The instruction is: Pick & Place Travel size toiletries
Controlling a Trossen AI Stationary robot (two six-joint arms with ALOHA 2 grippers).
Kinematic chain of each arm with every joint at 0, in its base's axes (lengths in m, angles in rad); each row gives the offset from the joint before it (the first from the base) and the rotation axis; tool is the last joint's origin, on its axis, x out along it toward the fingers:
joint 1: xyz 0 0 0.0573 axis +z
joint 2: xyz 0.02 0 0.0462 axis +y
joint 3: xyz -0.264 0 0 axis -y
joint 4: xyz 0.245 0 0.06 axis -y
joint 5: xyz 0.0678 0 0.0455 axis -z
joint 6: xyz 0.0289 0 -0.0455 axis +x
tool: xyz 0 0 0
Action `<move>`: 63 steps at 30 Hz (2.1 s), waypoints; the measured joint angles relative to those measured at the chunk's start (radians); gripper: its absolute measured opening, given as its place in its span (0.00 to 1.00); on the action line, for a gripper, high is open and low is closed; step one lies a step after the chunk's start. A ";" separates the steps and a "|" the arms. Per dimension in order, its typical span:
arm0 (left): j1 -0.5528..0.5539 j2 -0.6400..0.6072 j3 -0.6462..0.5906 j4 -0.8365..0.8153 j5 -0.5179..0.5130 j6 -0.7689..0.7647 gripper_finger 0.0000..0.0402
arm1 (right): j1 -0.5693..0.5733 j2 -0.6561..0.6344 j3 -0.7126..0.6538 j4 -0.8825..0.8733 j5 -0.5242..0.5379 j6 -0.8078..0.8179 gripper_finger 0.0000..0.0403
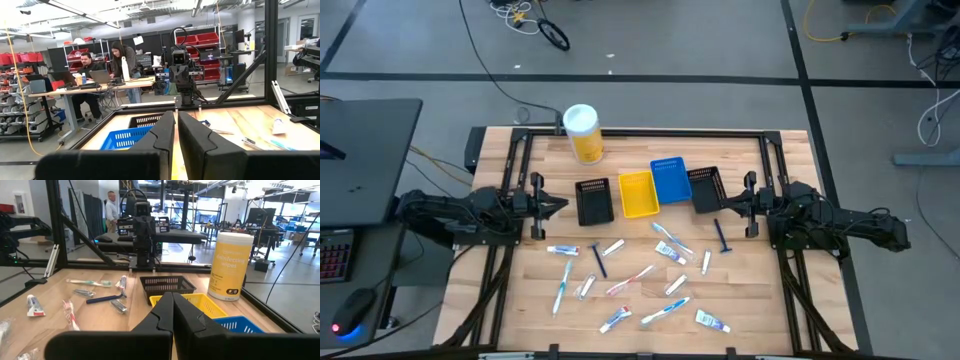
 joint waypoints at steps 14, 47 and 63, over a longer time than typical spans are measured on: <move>0.000 0.000 0.000 0.000 0.000 -0.002 0.08 | 0.000 0.000 0.000 0.000 0.000 0.000 0.00; 0.000 0.000 0.000 0.031 -0.004 -0.064 0.08 | 0.000 0.000 0.000 0.000 0.000 0.000 0.00; 0.000 0.000 0.000 0.031 -0.004 -0.061 0.08 | 0.000 0.000 0.000 0.000 0.000 0.000 0.00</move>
